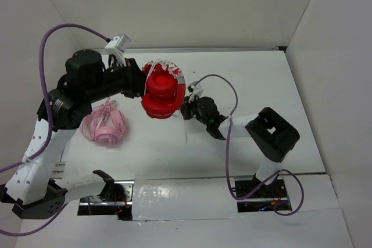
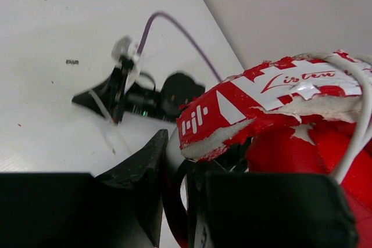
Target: Wrap the headphones
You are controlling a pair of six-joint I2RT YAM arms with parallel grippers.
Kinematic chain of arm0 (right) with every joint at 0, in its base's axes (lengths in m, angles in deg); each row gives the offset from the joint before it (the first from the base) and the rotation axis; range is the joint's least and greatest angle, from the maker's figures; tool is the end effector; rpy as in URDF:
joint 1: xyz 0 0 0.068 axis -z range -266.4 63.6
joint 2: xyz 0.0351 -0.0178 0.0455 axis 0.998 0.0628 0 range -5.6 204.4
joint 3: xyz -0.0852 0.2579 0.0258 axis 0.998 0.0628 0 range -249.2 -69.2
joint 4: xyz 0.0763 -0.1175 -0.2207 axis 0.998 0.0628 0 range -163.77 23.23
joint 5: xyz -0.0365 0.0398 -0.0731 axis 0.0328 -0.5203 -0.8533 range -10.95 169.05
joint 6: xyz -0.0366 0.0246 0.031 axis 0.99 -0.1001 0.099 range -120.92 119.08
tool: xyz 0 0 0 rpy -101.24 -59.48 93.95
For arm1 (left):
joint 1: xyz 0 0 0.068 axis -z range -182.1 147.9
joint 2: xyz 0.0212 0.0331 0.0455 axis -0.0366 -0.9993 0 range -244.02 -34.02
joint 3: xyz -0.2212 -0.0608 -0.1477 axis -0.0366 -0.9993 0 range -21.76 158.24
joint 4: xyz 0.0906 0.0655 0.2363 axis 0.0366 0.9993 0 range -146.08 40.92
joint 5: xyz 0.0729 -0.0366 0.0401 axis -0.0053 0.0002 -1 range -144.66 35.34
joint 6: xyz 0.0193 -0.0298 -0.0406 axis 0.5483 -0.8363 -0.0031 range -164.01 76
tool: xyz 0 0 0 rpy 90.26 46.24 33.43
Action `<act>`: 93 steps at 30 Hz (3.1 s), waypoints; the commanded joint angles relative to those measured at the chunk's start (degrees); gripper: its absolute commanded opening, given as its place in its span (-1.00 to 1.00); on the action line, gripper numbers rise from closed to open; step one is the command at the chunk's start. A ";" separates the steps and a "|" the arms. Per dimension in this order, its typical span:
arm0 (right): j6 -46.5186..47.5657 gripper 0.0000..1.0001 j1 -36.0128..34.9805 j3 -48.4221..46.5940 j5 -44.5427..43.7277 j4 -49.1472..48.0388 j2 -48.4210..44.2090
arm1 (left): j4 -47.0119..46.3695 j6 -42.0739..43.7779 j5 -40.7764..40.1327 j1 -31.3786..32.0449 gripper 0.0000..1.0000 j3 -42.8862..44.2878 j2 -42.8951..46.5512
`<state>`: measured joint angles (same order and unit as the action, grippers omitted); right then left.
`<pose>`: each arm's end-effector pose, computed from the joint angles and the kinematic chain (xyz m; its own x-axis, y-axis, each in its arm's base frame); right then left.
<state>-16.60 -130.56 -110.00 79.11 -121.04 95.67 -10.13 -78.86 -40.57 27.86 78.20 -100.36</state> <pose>0.2520 0.2446 0.1638 -0.3462 0.0404 -0.9373 -0.6270 0.7332 0.2632 0.1609 -0.1029 0.5177 -0.5463 -0.3249 -0.7720 0.4608 0.6531 -0.6009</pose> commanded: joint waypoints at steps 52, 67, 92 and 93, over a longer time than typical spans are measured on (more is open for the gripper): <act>5.66 -1.00 -7.42 -37.44 19.20 68.99 -30.00 | 6.69 -16.04 -21.83 -1.56 -1.00 -4.88 -37.00; 3.99 -1.00 -16.04 -21.27 0.13 49.14 -22.70 | 1.78 -16.48 -12.25 -4.46 -1.00 -0.29 -32.45; -8.13 -0.82 -18.60 12.04 -23.79 6.15 -27.44 | -13.43 -3.12 15.17 -5.26 -1.00 -12.07 -8.45; -9.09 -0.81 -17.98 13.27 -21.52 3.00 -28.06 | -14.13 -2.77 16.05 -5.34 -1.00 -12.68 -7.93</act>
<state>-21.94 -150.80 -101.72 55.61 -117.45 68.68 -14.91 -83.56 -34.71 22.90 64.39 -113.76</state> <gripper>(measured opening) 0.094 0.274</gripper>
